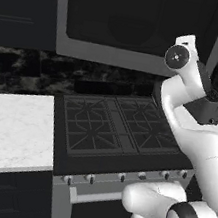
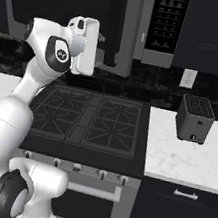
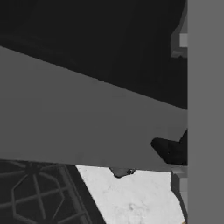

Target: Pick the lemon from the sink and place it in the bowl. Then pick the bowl and place it in the microwave. Then close the microwave door and press the start button.

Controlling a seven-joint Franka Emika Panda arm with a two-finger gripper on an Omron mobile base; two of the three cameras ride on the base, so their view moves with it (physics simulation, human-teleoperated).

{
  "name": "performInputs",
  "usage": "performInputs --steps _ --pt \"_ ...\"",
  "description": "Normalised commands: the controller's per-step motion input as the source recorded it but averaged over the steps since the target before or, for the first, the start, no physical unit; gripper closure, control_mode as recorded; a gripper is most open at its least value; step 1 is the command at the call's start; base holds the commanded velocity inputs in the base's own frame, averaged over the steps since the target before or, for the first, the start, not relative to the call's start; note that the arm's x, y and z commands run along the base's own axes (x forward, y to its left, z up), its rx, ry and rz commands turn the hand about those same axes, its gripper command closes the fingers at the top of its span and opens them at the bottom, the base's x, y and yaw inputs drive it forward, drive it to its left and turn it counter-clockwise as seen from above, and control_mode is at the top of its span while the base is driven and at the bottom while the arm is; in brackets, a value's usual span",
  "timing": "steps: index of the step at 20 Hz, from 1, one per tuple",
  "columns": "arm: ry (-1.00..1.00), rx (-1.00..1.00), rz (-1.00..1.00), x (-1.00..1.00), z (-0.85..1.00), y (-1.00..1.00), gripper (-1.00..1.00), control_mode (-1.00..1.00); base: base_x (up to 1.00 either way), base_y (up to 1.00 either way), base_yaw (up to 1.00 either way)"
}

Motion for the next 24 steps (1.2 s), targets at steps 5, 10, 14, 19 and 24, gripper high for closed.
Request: performInputs --steps 5,10,14,19,24 --pt "0.24 0.01 0.03 1.00 0.21 -0.59 -1.00 -1.00 0.00 0.00 0.00" --pt "0.16 0.00 0.10 1.00 -0.01 -0.35 -1.00 -1.00 0.00 0.00 0.00" --pt "0.12 0.00 0.17 1.00 -0.27 -0.15 -1.00 -1.00 0.00 0.00 0.00" --pt "0.04 -0.01 0.19 0.78 -0.29 -0.02 -1.00 -1.00 0.00 0.00 0.00" --pt "-0.08 0.00 0.29 -0.69 -0.12 0.03 -1.00 -1.00 0.00 0.00 0.00"
